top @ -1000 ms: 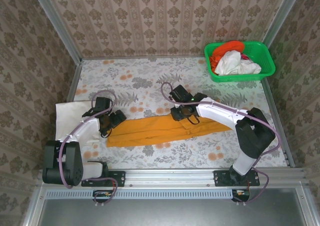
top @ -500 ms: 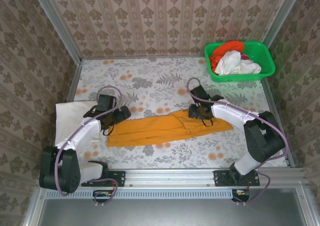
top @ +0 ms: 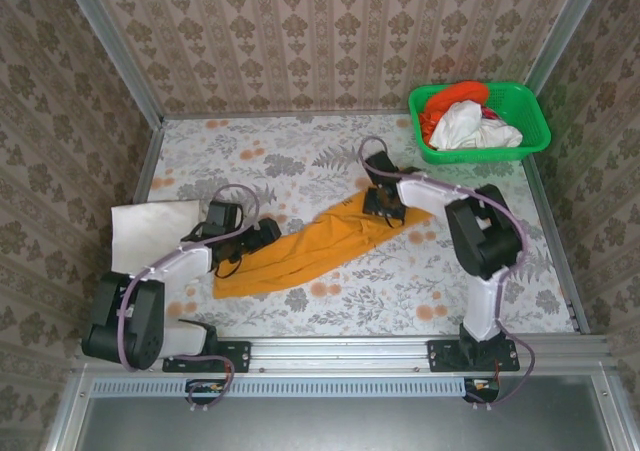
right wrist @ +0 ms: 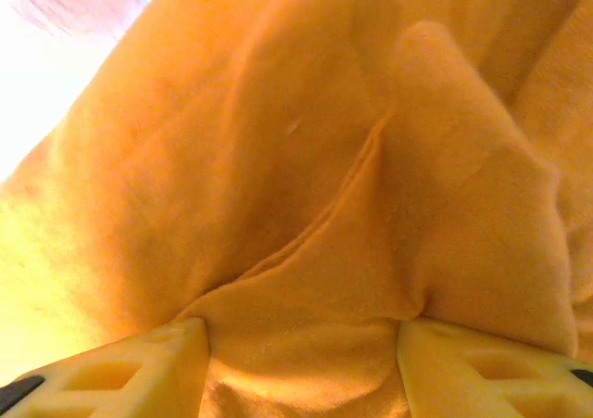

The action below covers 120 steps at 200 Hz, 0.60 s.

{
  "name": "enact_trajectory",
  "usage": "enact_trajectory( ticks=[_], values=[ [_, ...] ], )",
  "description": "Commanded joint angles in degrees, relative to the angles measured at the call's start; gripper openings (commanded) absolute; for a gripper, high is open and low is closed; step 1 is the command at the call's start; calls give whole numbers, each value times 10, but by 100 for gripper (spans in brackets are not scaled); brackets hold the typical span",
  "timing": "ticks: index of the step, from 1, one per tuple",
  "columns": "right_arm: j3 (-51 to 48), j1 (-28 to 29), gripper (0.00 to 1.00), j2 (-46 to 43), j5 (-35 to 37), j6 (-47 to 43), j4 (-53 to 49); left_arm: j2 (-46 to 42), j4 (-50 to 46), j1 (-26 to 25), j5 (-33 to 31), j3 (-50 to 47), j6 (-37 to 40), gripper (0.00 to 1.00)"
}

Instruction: Fold and stack the t-shirts

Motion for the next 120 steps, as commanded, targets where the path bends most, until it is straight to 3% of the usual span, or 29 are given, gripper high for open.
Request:
enact_trajectory(
  ticks=[1, 39, 75, 95, 120],
  values=[
    [114, -1, 57, 108, -38, -27, -12, -40, -79, -16, 10, -36, -37, 100],
    [380, -13, 58, 261, -52, -35, -101, -52, -87, -36, 30, -27, -39, 100],
    [602, -39, 58, 389, -117, -29, -156, -45, -54, -68, 31, -7, -55, 100],
    [668, -47, 63, 408, -152, -42, -150, -64, -46, -78, 31, 6, -49, 100],
    [677, -53, 67, 377, -159, -72, -127, -90, -90, -77, 8, 24, -18, 100]
  ],
)
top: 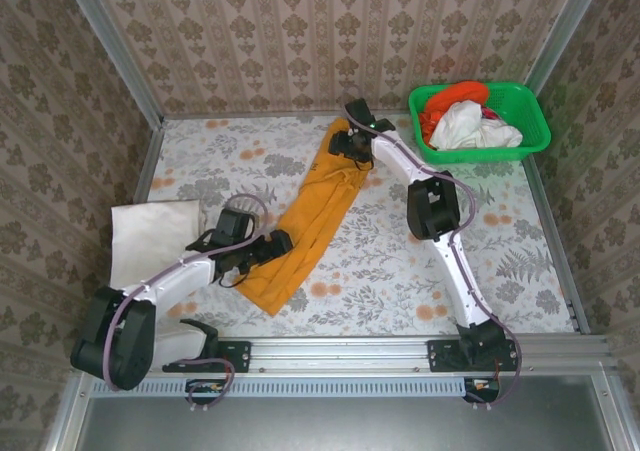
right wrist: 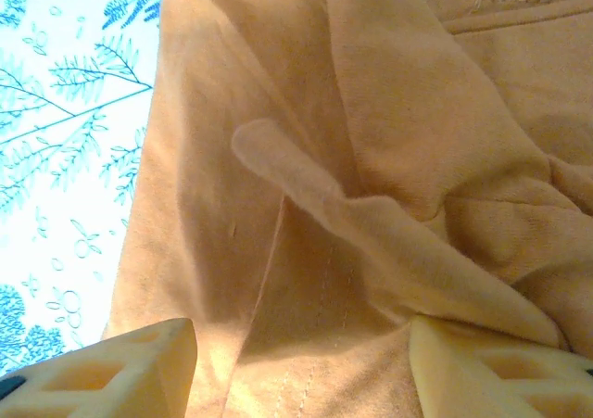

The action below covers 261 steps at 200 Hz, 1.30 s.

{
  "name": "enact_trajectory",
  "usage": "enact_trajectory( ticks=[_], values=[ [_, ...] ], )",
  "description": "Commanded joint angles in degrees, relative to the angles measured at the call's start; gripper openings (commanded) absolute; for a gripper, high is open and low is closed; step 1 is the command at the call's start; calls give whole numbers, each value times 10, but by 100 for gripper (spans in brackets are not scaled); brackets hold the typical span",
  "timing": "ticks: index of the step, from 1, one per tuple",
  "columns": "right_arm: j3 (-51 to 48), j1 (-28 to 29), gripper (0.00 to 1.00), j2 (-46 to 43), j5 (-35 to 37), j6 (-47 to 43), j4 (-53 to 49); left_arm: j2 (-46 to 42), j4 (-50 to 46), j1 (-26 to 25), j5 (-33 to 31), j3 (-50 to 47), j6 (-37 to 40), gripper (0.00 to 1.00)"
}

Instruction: Fold and stack the t-shirts

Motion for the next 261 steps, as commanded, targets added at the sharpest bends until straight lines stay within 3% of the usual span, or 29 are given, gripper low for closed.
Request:
enact_trajectory(
  ticks=[1, 26, 67, 81, 115, 167, 204, 261],
  values=[
    [29, -7, 67, -13, -36, -37, -17, -35, -37, -3, -13, 31, 23, 100],
    [-31, -6, 69, -83, -35, -60, 18, -58, -45, 6, -24, 19, 38, 100],
    [-308, 9, 70, -239, -54, -31, 192, -72, -141, 11, -44, 18, 74, 98],
    [-364, 14, 64, -261, -50, -15, 213, -68, -173, 10, -52, 19, 82, 94],
    [-426, 19, 50, -266, -58, 20, 240, -31, -159, -4, 2, 5, 75, 79],
    [-385, 21, 42, -198, -39, 35, 205, 6, -122, -62, 55, -7, 74, 61],
    [-290, 23, 41, -119, -44, 41, 164, 64, -60, -105, 142, 11, 79, 62],
    [-111, 25, 40, -11, -56, 43, 95, 186, -50, -174, 190, 134, 144, 67]
  ],
)
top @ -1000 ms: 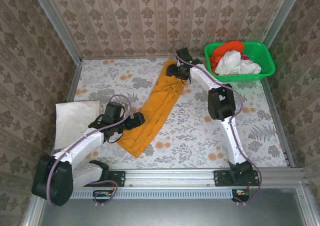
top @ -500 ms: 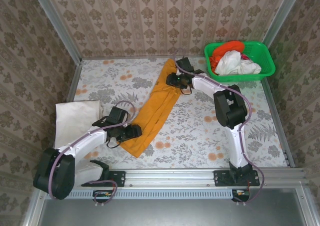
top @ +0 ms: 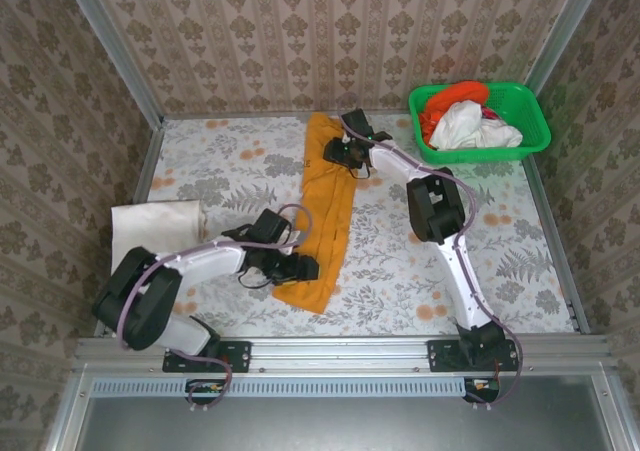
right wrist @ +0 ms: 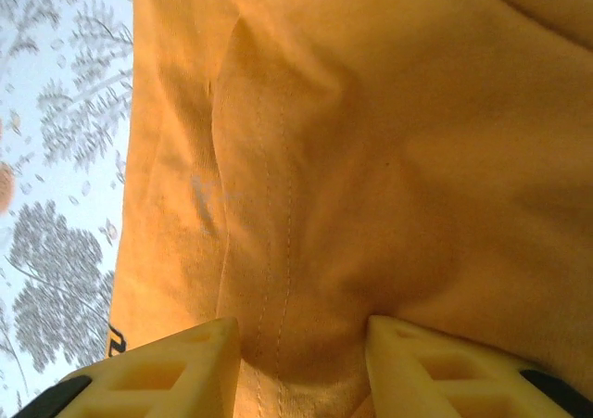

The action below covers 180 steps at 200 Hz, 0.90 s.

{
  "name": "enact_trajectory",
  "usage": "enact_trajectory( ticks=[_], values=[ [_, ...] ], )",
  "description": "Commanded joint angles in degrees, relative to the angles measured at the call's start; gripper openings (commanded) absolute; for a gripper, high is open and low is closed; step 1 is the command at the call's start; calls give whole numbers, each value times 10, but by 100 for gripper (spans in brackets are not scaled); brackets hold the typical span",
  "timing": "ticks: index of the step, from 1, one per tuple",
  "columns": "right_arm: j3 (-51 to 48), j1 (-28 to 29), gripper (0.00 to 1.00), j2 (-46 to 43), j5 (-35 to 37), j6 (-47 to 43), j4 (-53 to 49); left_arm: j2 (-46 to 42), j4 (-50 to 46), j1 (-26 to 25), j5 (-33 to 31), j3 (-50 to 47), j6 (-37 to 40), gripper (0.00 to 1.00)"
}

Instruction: Fold and stack the t-shirts

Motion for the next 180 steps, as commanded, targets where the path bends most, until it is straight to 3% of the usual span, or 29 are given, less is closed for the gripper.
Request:
enact_trajectory(
  ticks=[1, 54, 79, 96, 114, 135, 180],
  values=[
    [57, 3, 40, 51, -6, 6, -66, 36, 4, -31, 39, 50, 54, 67],
    [218, 3, 42, 124, -30, -14, -132, 78, 71, -58, 82, 76, 27, 69],
    [227, 0, 49, 102, -44, -36, -126, 36, 71, -58, 47, 80, 37, 83],
    [205, -3, 57, 67, -45, -67, -119, 0, 59, -58, -14, 83, 66, 93],
    [133, -5, 64, 2, -31, -106, -91, -35, 51, -49, -65, 80, 101, 97],
    [-17, -8, 69, -94, -31, -136, -6, -80, 51, -20, -137, 65, 111, 99],
    [-354, -14, 76, -312, -21, -211, 146, -135, 45, 93, -134, 44, 122, 100]
  ],
)
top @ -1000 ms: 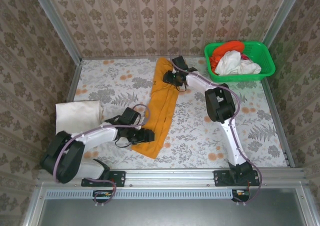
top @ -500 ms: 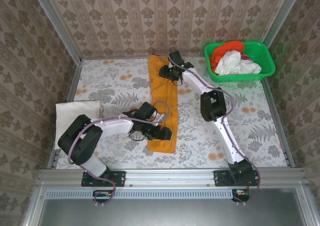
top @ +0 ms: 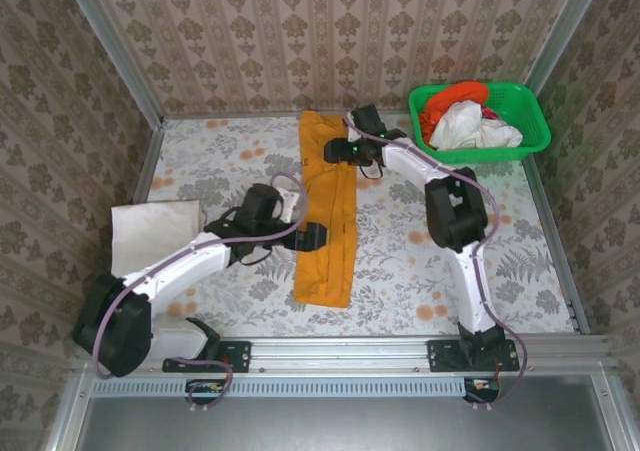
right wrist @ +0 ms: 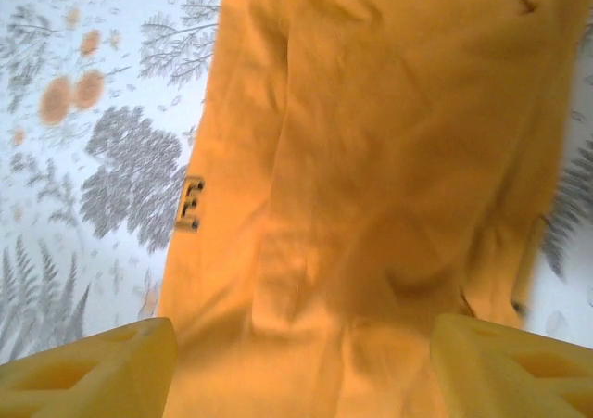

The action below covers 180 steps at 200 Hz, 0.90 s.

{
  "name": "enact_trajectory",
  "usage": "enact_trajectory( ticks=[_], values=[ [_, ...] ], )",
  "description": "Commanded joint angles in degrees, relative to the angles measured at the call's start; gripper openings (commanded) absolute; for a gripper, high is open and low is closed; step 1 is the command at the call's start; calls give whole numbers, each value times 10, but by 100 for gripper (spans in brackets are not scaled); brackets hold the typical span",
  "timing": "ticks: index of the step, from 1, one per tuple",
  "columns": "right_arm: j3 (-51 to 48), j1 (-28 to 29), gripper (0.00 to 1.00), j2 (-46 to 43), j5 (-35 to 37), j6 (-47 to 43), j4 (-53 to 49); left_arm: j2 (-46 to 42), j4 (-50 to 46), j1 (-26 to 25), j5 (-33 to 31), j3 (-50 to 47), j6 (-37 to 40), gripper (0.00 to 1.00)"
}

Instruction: Fold and stack the t-shirts

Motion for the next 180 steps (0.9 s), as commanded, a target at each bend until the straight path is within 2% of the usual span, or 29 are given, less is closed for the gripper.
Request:
enact_trajectory(
  ticks=[1, 23, 48, 66, 96, 117, 126, 155, 180],
  values=[
    [-134, -3, 76, -117, 8, -68, 110, -20, -12, 51, -20, -13, 28, 100],
    [-271, 6, 77, -218, -20, -144, 140, -30, -41, 97, -16, -1, 59, 100],
    [-375, 45, 78, -311, -20, -272, 97, -48, -97, 137, -45, 21, 122, 100],
    [-419, 105, 80, -360, 21, -357, 35, -73, -108, 158, -58, 23, 145, 100],
    [-488, 202, 81, -415, 25, -451, 36, -117, -125, 171, -79, 20, 198, 100],
    [-526, 260, 79, -440, -8, -510, 24, -142, -142, 182, -85, 18, 226, 100],
    [-536, 289, 79, -445, -1, -524, 24, -149, -146, 188, -87, 15, 230, 100],
    [-529, 345, 79, -418, 9, -512, 12, -153, -144, 201, -70, 9, 234, 100],
    [-522, 381, 78, -376, 50, -512, 23, -154, -146, 203, -35, 7, 252, 100]
  ],
)
